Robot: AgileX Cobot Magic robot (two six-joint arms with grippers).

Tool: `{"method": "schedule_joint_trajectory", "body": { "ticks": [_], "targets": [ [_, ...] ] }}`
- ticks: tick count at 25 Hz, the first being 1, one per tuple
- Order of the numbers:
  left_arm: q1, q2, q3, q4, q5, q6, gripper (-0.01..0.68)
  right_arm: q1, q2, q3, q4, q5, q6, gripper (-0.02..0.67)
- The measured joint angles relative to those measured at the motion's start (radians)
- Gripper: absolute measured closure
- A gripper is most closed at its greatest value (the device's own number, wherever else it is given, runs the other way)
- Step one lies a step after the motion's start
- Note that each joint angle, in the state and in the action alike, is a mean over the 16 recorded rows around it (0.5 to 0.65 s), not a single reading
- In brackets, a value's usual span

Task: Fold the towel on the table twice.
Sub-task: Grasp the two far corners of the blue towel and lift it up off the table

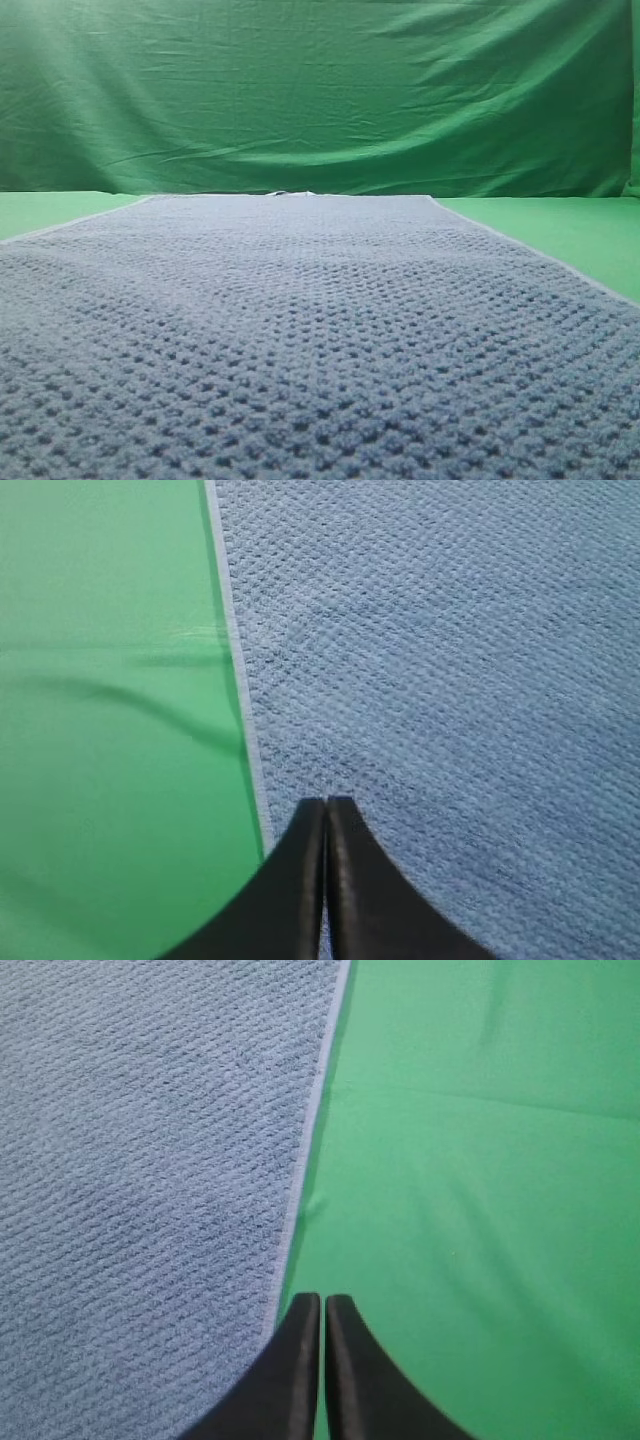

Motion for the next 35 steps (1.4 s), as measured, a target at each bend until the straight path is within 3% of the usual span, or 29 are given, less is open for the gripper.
{"method": "schedule_joint_trajectory", "body": {
  "ticks": [11,21,24,27,35],
  "targets": [
    [-0.003,0.382,-0.141,0.057,-0.092,0.000,0.673,0.118,0.507,-0.282,-0.122,-0.004,0.142,0.649],
    [-0.053,0.684,-0.316,0.127,-0.129,-0.010,0.673,0.144,0.810,-0.471,-0.172,-0.042,0.205,0.624],
    [-0.071,0.737,-0.355,0.149,-0.128,-0.016,0.664,0.144,0.853,-0.502,-0.168,-0.054,0.207,0.561],
    [-0.087,0.770,-0.379,0.169,-0.126,-0.026,0.616,0.144,0.877,-0.521,-0.163,-0.067,0.207,0.454],
    [-0.096,0.795,-0.398,0.203,-0.107,-0.101,0.315,0.144,0.896,-0.533,-0.156,-0.104,0.208,0.138]
  ]
}}
